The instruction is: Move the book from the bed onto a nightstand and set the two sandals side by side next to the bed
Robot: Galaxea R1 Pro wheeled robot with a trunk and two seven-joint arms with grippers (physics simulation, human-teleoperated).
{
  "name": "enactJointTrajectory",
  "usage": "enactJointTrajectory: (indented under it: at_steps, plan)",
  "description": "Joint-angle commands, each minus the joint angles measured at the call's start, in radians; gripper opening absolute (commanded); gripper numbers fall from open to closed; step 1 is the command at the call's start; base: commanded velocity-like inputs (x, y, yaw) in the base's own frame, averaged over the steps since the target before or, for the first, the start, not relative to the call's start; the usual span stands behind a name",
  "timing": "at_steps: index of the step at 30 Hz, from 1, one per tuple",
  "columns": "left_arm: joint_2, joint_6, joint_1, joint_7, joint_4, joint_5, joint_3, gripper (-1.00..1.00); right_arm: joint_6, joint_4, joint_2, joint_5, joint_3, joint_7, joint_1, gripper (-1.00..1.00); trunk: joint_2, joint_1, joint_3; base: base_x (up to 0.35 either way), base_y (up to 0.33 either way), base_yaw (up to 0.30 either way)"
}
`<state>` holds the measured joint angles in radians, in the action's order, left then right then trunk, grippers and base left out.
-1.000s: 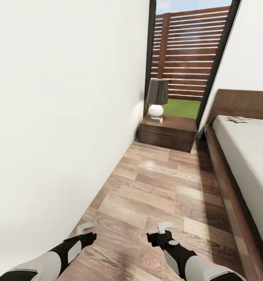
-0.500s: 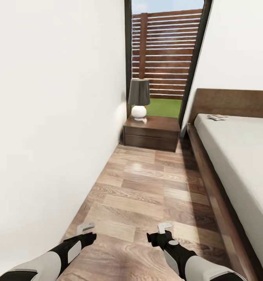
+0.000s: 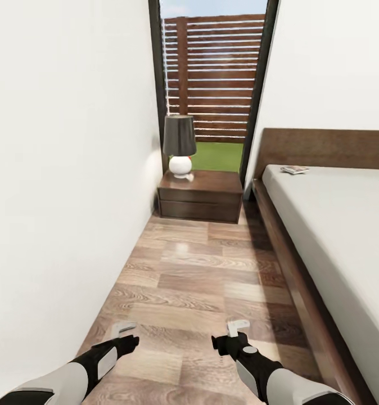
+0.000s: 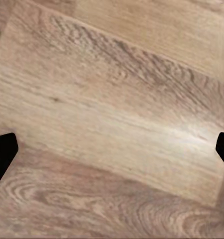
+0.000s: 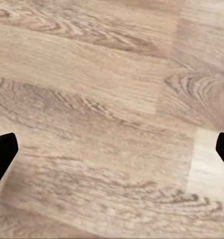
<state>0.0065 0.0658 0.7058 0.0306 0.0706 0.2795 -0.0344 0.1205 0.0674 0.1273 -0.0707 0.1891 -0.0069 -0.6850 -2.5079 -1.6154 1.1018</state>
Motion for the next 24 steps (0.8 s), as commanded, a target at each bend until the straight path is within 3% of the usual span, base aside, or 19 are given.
enactJointTrajectory:
  at_steps: [1, 17, 24]
  plan:
    - [0.0, 0.006, 0.0, 0.003, 0.002, 0.007, -0.004, 1.0, 0.004, -0.001, 0.0, -0.007, 0.007, -0.001, -0.001, 1.0, 0.0, 0.0, 0.001, 0.33, 0.0, -0.02]
    - [0.0, 0.006, 0.0, 0.003, 0.002, 0.007, -0.004, 1.0, 0.004, -0.001, 0.0, -0.007, 0.007, -0.001, -0.001, 1.0, 0.0, 0.0, 0.001, 0.33, 0.0, -0.134]
    - [0.0, 0.007, 0.0, 0.003, 0.002, 0.007, -0.005, 1.0, 0.004, -0.001, 0.0, -0.007, 0.007, -0.001, 0.0, 1.0, 0.0, 0.0, 0.001, 0.331, 0.0, -0.024]
